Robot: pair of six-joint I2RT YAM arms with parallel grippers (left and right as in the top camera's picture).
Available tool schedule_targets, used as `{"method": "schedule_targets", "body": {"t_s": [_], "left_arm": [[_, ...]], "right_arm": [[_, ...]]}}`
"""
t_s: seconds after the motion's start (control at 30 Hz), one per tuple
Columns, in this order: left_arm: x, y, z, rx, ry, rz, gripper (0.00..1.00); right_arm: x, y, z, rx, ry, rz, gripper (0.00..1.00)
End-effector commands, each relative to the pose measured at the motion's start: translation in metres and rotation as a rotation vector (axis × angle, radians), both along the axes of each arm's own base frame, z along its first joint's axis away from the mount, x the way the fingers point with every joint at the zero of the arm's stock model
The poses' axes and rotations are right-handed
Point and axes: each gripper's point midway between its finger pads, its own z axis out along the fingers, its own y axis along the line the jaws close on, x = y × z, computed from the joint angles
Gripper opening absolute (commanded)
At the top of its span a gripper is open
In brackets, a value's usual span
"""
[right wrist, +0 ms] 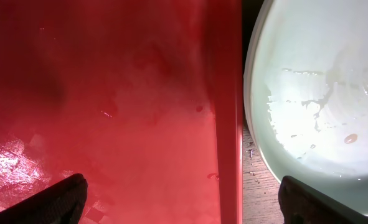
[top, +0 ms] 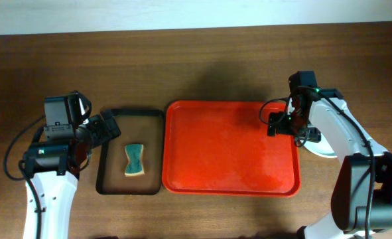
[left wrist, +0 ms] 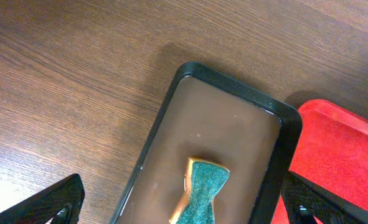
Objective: Clean dirty plates on tray and stack at the side
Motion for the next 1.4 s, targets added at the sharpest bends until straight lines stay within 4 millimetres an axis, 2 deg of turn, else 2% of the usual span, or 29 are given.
{"method": "schedule_targets", "body": {"t_s": [0.0, 0.2, 0.3, 0.37, 0.5, 0.53, 0.63, 0.67, 0.77, 0.8, 0.93, 1.1, 1.2, 1.3, 1.37], "left_arm": [[0.001, 0.002, 0.005, -0.002, -0.015, 0.014, 0.99], [0.001, 0.002, 0.005, -0.002, -0.015, 0.014, 0.99], [0.001, 0.002, 0.005, -0.002, -0.015, 0.014, 0.99], [0.001, 0.002, 0.005, -0.002, -0.015, 0.014, 0.99], [0.001, 0.002, 0.005, -0.002, -0.015, 0.014, 0.99], [0.001, 0.002, 0.005, -0.002, -0.015, 0.014, 0.99], [0.001, 0.002, 0.005, -0.002, -0.015, 0.014, 0.99], [0.001, 0.002, 0.005, -0.002, -0.015, 0.014, 0.99], [0.001, 0.002, 0.005, -0.002, -0.015, 0.014, 0.99], [0.001, 0.002, 0.005, -0.002, -0.015, 0.014, 0.99], [0.001, 0.002, 0.005, -0.002, -0.015, 0.014, 0.99], [0.001, 0.002, 0.005, -0.002, -0.015, 0.014, 0.99], [0.001, 0.002, 0.005, -0.002, -0.015, 0.014, 0.99], [0.000, 0.002, 0.005, -0.002, -0.015, 0.014, 0.99], [0.001, 0.002, 0.005, -0.002, -0.015, 0.014, 0.99]], "right_arm": [[0.001, 0.001, 0.005, -0.009, -0.019, 0.013, 0.99], [0.001, 0.000, 0.002, -0.010, -0.008, 0.012, 0.98], [0.002, 0.001, 0.007, -0.009, -0.025, 0.013, 0.98], [0.004, 0.001, 0.018, -0.009, -0.061, 0.012, 0.98], [0.006, 0.010, 0.092, -0.002, -0.300, 0.040, 0.98], [0.003, 0.012, 0.117, 0.000, -0.382, 0.046, 0.98], [-0.009, 0.013, 0.163, 0.005, -0.534, 0.049, 0.98], [-0.016, 0.013, 0.182, 0.007, -0.598, 0.048, 0.98], [-0.033, 0.012, 0.218, 0.010, -0.727, 0.047, 0.99], [-0.044, 0.011, 0.236, 0.012, -0.793, 0.046, 0.99], [-0.074, 0.010, 0.275, 0.016, -0.953, 0.044, 0.98], [-0.115, 0.014, 0.308, 0.039, -1.110, 0.072, 0.98], [-0.153, 0.027, 0.333, 0.098, -1.250, 0.155, 0.98], [-0.180, 0.027, 0.344, 0.132, -1.345, 0.180, 0.98], [-0.200, 0.024, 0.339, 0.141, -1.404, 0.179, 0.98]]}}
